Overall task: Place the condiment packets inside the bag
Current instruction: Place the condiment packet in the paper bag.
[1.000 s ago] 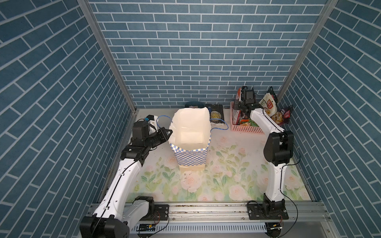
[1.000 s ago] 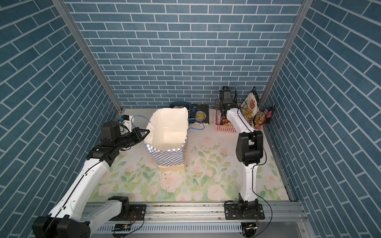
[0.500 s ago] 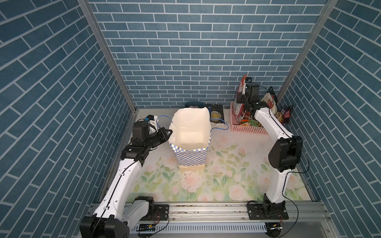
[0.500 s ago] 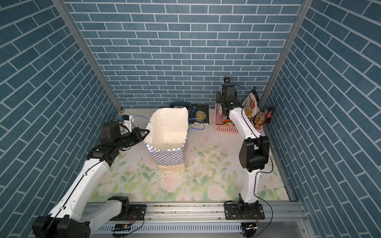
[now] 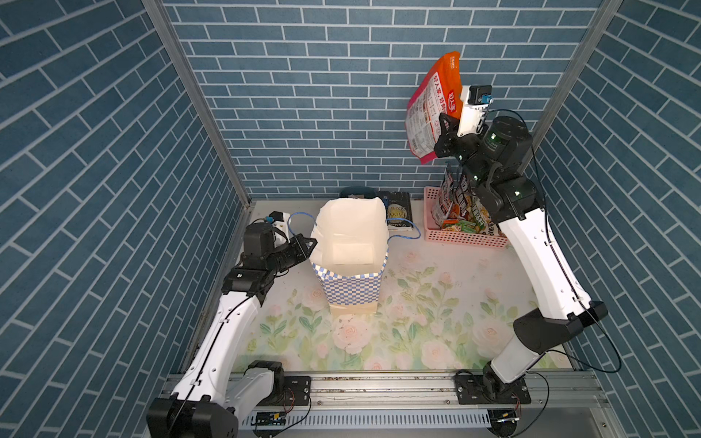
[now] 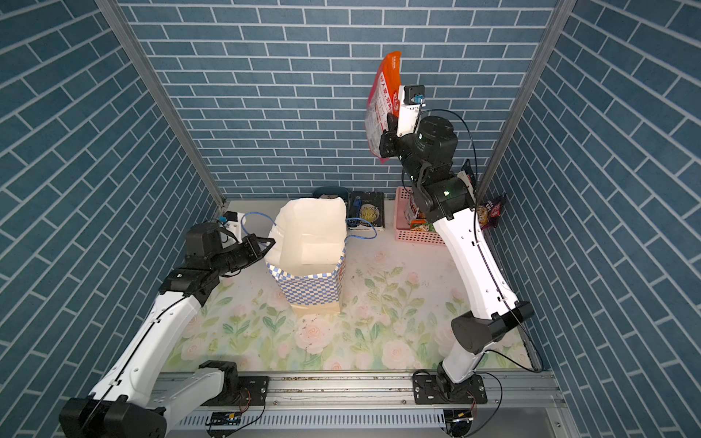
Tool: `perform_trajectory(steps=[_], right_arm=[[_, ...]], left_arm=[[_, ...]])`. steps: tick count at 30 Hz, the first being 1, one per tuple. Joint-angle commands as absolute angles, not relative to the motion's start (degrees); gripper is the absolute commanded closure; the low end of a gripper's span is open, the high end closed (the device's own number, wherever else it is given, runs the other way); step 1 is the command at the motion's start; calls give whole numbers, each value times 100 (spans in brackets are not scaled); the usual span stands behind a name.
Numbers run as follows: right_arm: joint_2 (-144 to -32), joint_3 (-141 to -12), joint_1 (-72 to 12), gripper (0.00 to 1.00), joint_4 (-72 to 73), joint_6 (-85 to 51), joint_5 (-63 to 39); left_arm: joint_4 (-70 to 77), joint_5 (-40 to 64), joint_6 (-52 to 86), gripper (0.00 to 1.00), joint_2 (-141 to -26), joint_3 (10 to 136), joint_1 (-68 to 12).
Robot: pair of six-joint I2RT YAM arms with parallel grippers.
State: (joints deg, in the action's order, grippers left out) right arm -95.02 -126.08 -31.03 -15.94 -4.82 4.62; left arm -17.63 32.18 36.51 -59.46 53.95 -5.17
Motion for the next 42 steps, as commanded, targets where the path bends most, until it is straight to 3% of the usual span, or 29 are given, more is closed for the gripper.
perform_trajectory(steps=[1,12,21,27,34,42], right_arm=[[-9104,-12470,-3273,100,-1309,-1115,-334],[-7790,-9576,-4187,100,487,-2897,-1054],[-7283,-8420,-4550,100,650,-3553,-1220],[-7137,-7684,-4586,100,624,-4073,-1267],[-7282,-7586,-4590,100,-103,-4289,-940],[-7546,-7744,-4557,100,-864,-4292,-207]], left_arm=[[-1554,3182,3657,97,-5880,5319,-501],[-1425,3092,3995,97,-5843,5262,-501],[-1684,2562,4345,100,-5512,5465,-633],[-1696,2035,4690,100,-5399,5397,-1132],[-1737,1306,5107,100,-5325,5344,-1692],[-1777,1205,5161,100,-5361,5312,-1857]])
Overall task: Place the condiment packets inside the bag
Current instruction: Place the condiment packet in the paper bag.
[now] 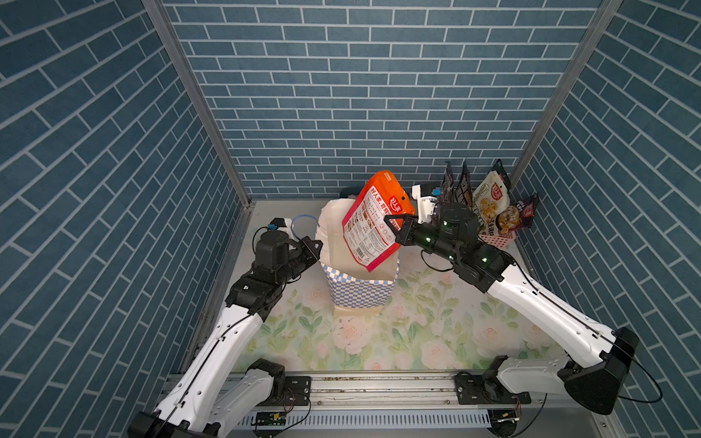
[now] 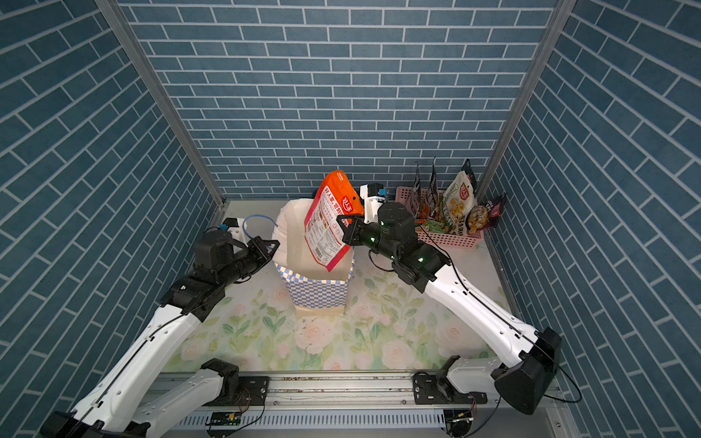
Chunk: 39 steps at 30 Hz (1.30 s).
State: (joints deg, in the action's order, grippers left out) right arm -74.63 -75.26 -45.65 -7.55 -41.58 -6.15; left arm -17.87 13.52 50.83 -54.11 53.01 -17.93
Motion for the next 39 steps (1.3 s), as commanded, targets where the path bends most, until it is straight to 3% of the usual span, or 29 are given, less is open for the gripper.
perform_trajectory(steps=[1,17,39], right_arm=[[-7602,-7741,-4570,100,-869,-4302,-146],[-8538,-8198,-4653,100,-1432,-3633,584],[-8811,-7639,-4729,97,-1341,-2650,1292]], left_arm=[[-1766,1196,5187,100,-5357,5289,-1883],[-1855,828,5112,100,-5713,5446,-2355],[-1609,715,5051,100,-6065,5440,-2662]])
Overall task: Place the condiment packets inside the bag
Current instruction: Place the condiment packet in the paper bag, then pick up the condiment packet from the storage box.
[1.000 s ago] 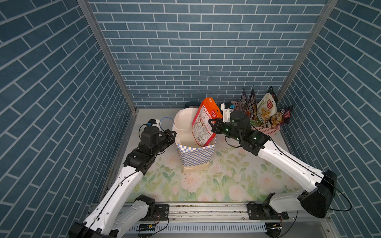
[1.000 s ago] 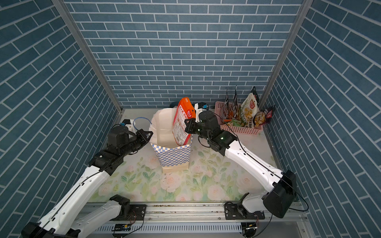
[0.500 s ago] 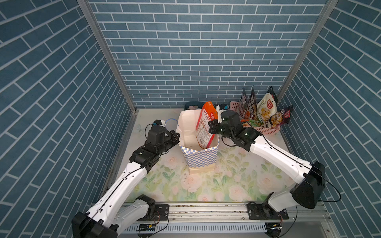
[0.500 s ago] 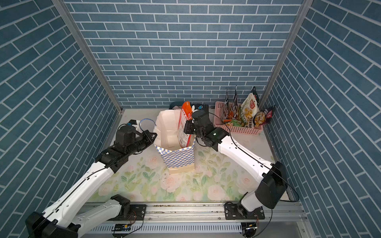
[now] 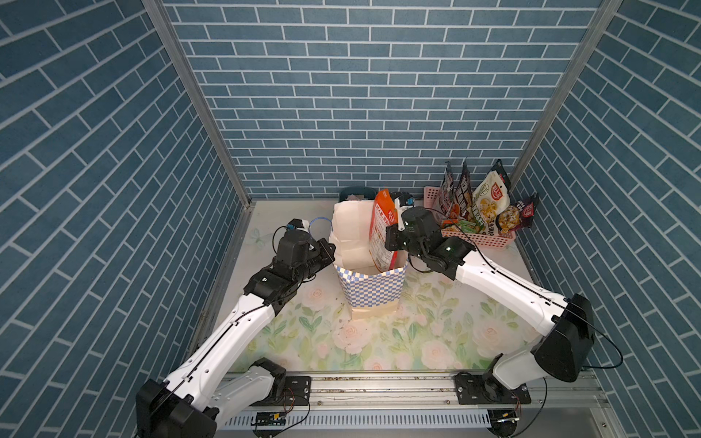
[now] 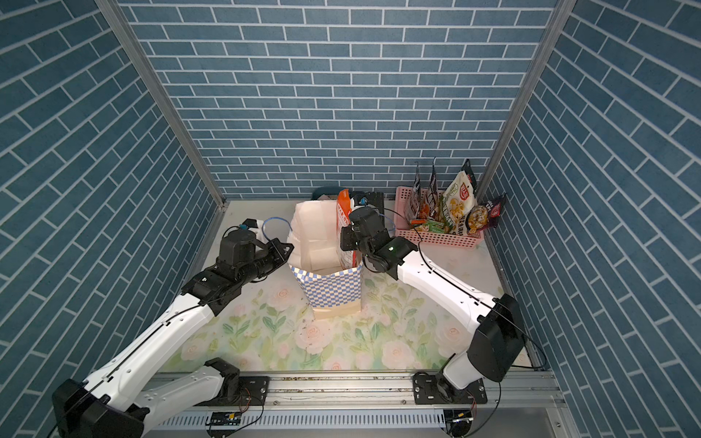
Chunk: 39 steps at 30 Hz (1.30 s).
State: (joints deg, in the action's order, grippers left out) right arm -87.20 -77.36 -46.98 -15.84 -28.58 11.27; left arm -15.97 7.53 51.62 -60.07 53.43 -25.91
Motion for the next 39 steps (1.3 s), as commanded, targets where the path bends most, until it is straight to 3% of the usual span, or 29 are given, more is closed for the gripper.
perform_trajectory(steps=[1,13,23,26,33,39], right_arm=[[-8836,-7609,-4729,95,-1342,-2654,1292],[-8792,-7585,-4728,60,-1322,-2599,1289],[-7862,-7656,-4726,40,-1058,-2357,1085],[-7557,-7697,-4604,30,-1046,-2280,1074],[-7452,-7959,-2989,28,-1669,-2041,466],[-8288,-8117,-1311,25,-1704,-1240,-94]], left_arm=[[-1605,717,5046,100,-6052,5440,-2663],[-1560,761,4984,100,-6067,5460,-2681],[-1530,887,4915,100,-6167,5488,-2719],[-1504,894,4910,100,-6179,5514,-2741],[-1486,979,4887,100,-6249,5601,-2758],[-1497,1002,4851,100,-6324,5717,-2773]])
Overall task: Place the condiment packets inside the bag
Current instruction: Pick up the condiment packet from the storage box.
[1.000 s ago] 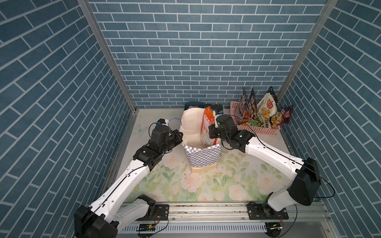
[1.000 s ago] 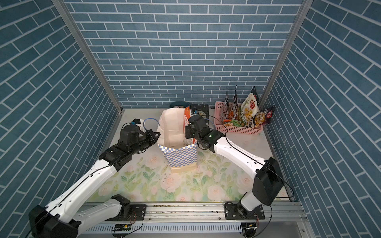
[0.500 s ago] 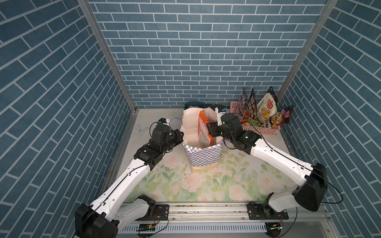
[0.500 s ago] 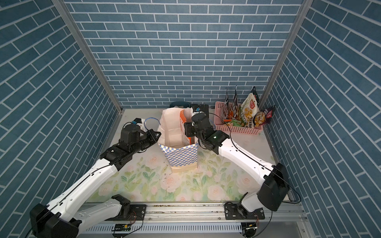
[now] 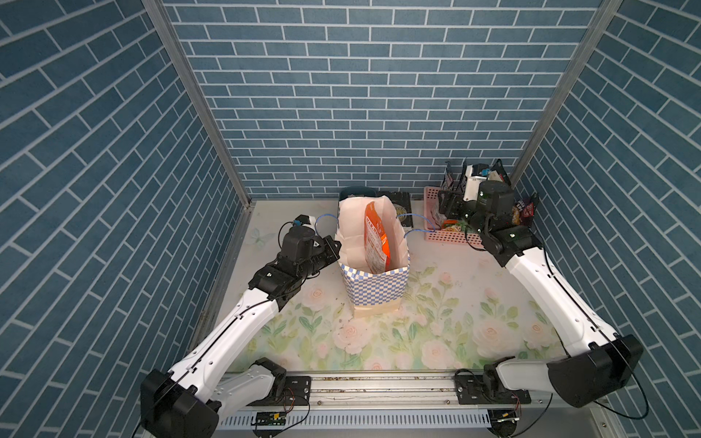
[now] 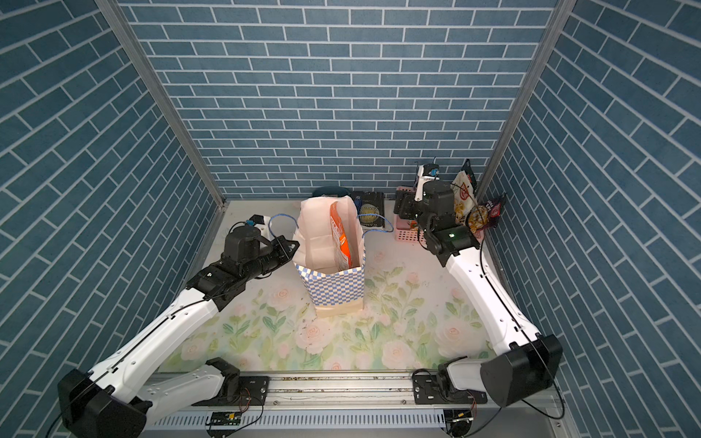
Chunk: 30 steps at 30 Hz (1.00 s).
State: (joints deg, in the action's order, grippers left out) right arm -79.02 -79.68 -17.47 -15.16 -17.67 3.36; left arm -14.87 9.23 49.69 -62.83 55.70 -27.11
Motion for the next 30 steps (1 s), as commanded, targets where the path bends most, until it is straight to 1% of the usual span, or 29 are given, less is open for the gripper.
perform_trajectory(steps=[1,4,9,15,21,24,27,30], right_arm=[[-8456,-8181,-1171,25,-1638,-1142,-171],[-9018,-8475,-952,23,-1570,-809,-334],[-9763,-8948,-886,22,-1505,-551,-408],[-10547,-9574,-753,22,-1494,-639,-270],[-11464,-10477,-643,22,-1588,-615,-267],[-11990,-11037,-596,22,-1777,-640,-395],[-12424,-11455,-589,25,-1926,-682,-404],[-12720,-11545,-589,27,-1955,-758,-348]], left_arm=[[-1500,1006,4852,100,-6335,5709,-2772],[-1471,1032,4858,100,-6345,5673,-2773],[-1470,1011,4860,100,-6350,5668,-2775],[-1444,1026,4860,100,-6353,5673,-2771],[-1441,1006,4860,100,-6337,5687,-2772],[-1419,1015,4856,100,-6345,5678,-2776],[-1399,1011,4860,100,-6360,5678,-2775],[-1389,1010,4869,100,-6404,5678,-2777]])
